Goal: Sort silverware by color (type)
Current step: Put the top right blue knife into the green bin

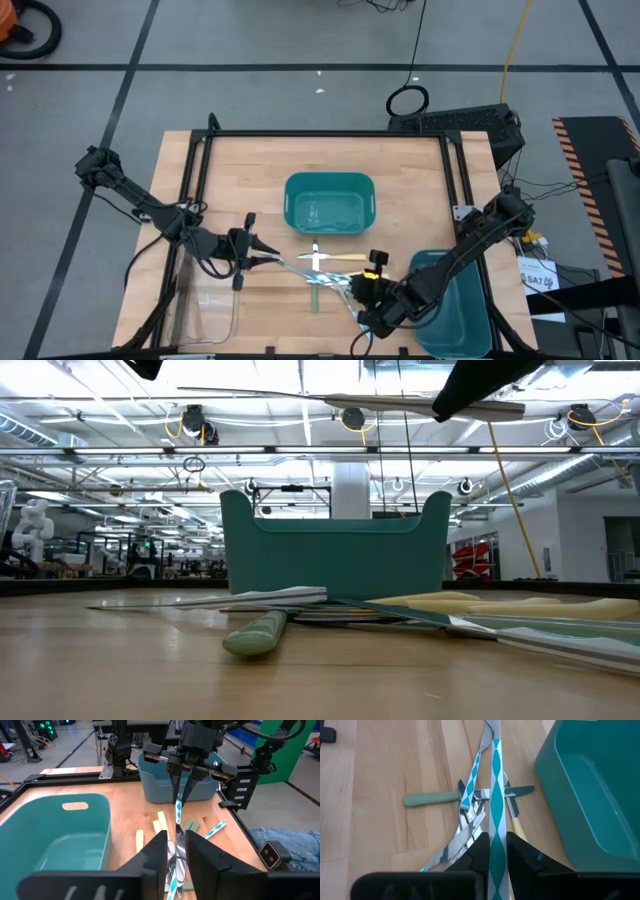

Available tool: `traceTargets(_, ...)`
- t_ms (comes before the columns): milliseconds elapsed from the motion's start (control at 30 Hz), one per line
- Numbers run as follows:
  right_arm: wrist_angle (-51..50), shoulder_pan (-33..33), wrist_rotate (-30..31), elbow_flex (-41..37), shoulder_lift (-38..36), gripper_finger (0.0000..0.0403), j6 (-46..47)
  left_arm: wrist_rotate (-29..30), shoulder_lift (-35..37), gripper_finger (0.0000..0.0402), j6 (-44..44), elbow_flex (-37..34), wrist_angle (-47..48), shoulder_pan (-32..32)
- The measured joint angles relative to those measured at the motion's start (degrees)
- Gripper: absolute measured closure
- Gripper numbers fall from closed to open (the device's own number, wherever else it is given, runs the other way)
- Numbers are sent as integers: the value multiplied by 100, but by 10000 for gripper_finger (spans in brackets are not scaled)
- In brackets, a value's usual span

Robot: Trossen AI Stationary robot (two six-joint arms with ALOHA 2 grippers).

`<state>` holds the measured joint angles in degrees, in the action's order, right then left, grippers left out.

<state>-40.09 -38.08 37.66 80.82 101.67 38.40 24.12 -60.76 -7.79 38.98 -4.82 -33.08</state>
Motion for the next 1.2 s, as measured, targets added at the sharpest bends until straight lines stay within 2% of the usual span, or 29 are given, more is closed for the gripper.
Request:
traceTargets(200,226,110,21,0,0,368,-166,2,-209,295,36,0,-338,-35)
traceTargets(567,-47,-157,-272,-4,-281,368,-207,0,-343,293,-24,0,-532,-39)
traceTargets(833,-45,-790,623,-2,-573,368,-379,0,-343,293,-50,0,-529,-39)
traceTargets(1200,-109,-956,1142,-2,-703,368,571,0,-343,293,-18,0,-533,-37)
